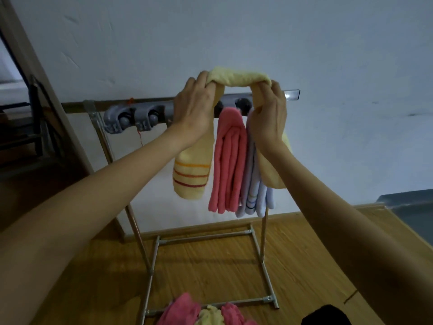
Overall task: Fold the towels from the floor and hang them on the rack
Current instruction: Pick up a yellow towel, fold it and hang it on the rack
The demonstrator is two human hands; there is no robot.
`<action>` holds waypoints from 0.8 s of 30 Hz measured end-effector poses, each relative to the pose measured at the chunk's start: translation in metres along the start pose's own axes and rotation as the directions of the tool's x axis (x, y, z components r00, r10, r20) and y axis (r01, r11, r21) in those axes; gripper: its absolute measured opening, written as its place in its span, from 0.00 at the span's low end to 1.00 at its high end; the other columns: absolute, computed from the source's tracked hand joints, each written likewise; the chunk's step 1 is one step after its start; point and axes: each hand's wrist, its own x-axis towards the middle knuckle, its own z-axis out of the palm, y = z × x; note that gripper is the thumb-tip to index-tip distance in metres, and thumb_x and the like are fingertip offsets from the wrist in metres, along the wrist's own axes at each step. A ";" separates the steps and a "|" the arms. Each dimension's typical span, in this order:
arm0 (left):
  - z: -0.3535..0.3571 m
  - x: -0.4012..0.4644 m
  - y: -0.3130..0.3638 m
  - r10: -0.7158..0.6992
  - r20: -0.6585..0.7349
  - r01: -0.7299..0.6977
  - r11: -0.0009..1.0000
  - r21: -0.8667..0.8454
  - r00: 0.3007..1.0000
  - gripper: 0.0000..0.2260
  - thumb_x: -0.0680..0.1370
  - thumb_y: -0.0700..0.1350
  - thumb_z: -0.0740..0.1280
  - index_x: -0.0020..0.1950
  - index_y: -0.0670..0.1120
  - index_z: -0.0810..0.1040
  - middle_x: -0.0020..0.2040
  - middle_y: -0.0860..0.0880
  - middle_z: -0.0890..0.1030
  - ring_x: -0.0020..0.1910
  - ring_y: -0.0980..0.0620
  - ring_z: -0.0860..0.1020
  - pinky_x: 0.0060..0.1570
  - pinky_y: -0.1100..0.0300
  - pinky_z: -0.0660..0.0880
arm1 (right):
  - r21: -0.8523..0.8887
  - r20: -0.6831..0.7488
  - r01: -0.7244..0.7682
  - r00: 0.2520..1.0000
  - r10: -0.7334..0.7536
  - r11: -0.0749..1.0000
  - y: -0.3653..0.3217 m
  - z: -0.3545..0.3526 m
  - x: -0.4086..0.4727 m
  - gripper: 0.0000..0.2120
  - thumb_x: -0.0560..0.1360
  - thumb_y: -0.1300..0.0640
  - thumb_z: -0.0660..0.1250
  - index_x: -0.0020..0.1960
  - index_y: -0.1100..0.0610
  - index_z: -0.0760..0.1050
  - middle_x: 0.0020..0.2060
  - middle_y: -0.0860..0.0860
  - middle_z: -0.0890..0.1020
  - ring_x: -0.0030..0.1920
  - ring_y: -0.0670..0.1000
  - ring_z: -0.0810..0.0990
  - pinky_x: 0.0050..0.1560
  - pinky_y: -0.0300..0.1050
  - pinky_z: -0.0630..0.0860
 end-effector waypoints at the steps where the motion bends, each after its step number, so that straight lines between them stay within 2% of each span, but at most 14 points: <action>1: 0.001 0.001 -0.002 -0.010 -0.001 0.010 1.000 0.018 1.000 0.14 0.73 0.33 0.65 0.59 0.38 0.73 0.62 0.42 0.73 0.52 0.40 0.72 0.34 0.52 0.67 | 0.005 0.001 -0.003 1.000 0.003 1.000 -0.001 0.002 -0.001 0.27 0.63 0.67 0.53 0.59 0.62 0.76 0.56 0.57 0.77 0.53 0.58 0.75 0.45 0.50 0.74; 4: -0.003 -0.003 -0.012 -0.050 -0.062 0.052 0.998 0.035 0.997 0.17 0.70 0.30 0.62 0.59 0.37 0.73 0.63 0.42 0.72 0.55 0.39 0.71 0.35 0.54 0.63 | -0.040 0.023 -0.006 1.000 0.007 0.999 -0.008 0.007 -0.004 0.25 0.63 0.68 0.56 0.59 0.58 0.75 0.58 0.52 0.76 0.52 0.55 0.76 0.36 0.47 0.71; 6: -0.007 -0.006 -0.021 -0.064 -0.126 0.071 0.996 0.053 0.990 0.18 0.69 0.28 0.62 0.58 0.37 0.74 0.63 0.43 0.73 0.55 0.40 0.71 0.35 0.55 0.63 | -0.041 0.036 -0.007 0.999 0.009 0.999 -0.017 0.009 -0.005 0.24 0.64 0.65 0.57 0.58 0.56 0.75 0.56 0.49 0.75 0.51 0.53 0.76 0.35 0.42 0.65; 8: -0.009 -0.009 -0.032 -0.074 -0.152 0.082 0.996 0.047 0.986 0.20 0.68 0.28 0.63 0.58 0.38 0.74 0.63 0.44 0.74 0.55 0.40 0.71 0.35 0.55 0.63 | 0.009 0.035 -0.004 0.999 0.004 1.000 -0.027 0.011 -0.005 0.21 0.64 0.64 0.59 0.56 0.56 0.75 0.53 0.49 0.75 0.47 0.51 0.75 0.35 0.40 0.63; 10: -0.011 -0.010 -0.041 -0.094 -0.134 0.097 0.995 0.021 0.986 0.20 0.68 0.28 0.64 0.59 0.39 0.74 0.62 0.44 0.74 0.54 0.41 0.71 0.36 0.55 0.65 | 0.054 0.048 -0.001 0.999 -0.002 0.999 -0.034 0.017 -0.006 0.17 0.66 0.63 0.61 0.53 0.57 0.76 0.50 0.49 0.75 0.41 0.48 0.74 0.30 0.40 0.64; 13: -0.006 -0.011 -0.056 -0.096 -0.018 0.095 0.995 -0.021 0.995 0.20 0.67 0.32 0.67 0.59 0.40 0.73 0.60 0.44 0.74 0.54 0.42 0.71 0.38 0.53 0.67 | 0.041 0.136 -0.077 0.988 0.071 0.996 -0.035 0.034 -0.009 0.13 0.68 0.63 0.61 0.52 0.58 0.76 0.48 0.49 0.75 0.39 0.48 0.71 0.28 0.34 0.60; 16: 0.006 -0.015 -0.068 -0.075 0.067 0.076 0.997 -0.012 0.995 0.21 0.67 0.38 0.72 0.58 0.40 0.73 0.59 0.44 0.74 0.53 0.42 0.72 0.40 0.52 0.69 | 0.046 0.210 -0.143 0.969 0.130 0.989 -0.032 0.053 -0.016 0.15 0.69 0.65 0.60 0.54 0.58 0.75 0.52 0.53 0.76 0.41 0.50 0.73 0.30 0.38 0.64; 19: 0.017 -0.020 -0.066 -0.083 0.099 0.085 0.996 -0.014 0.992 0.20 0.67 0.33 0.70 0.59 0.40 0.73 0.59 0.44 0.73 0.54 0.42 0.72 0.40 0.50 0.71 | 0.011 0.200 -0.137 0.971 0.132 0.990 -0.028 0.067 -0.025 0.14 0.69 0.68 0.59 0.53 0.59 0.74 0.53 0.54 0.75 0.47 0.55 0.75 0.31 0.42 0.63; 21: 0.021 -0.022 -0.061 -0.078 0.106 0.080 0.997 -0.008 0.991 0.19 0.68 0.32 0.68 0.59 0.40 0.73 0.60 0.43 0.73 0.55 0.42 0.71 0.41 0.49 0.72 | 0.001 0.185 -0.101 0.978 0.099 0.995 -0.026 0.074 -0.031 0.16 0.68 0.70 0.58 0.53 0.62 0.73 0.55 0.56 0.75 0.50 0.56 0.74 0.32 0.41 0.62; 24: 0.027 -0.027 -0.052 -0.058 0.139 0.055 0.998 0.026 0.989 0.20 0.69 0.30 0.67 0.60 0.40 0.73 0.65 0.44 0.70 0.58 0.42 0.70 0.44 0.50 0.72 | 0.066 0.208 0.006 0.978 -0.019 0.998 -0.020 0.082 -0.043 0.19 0.67 0.74 0.57 0.55 0.63 0.74 0.62 0.56 0.74 0.55 0.54 0.74 0.41 0.38 0.69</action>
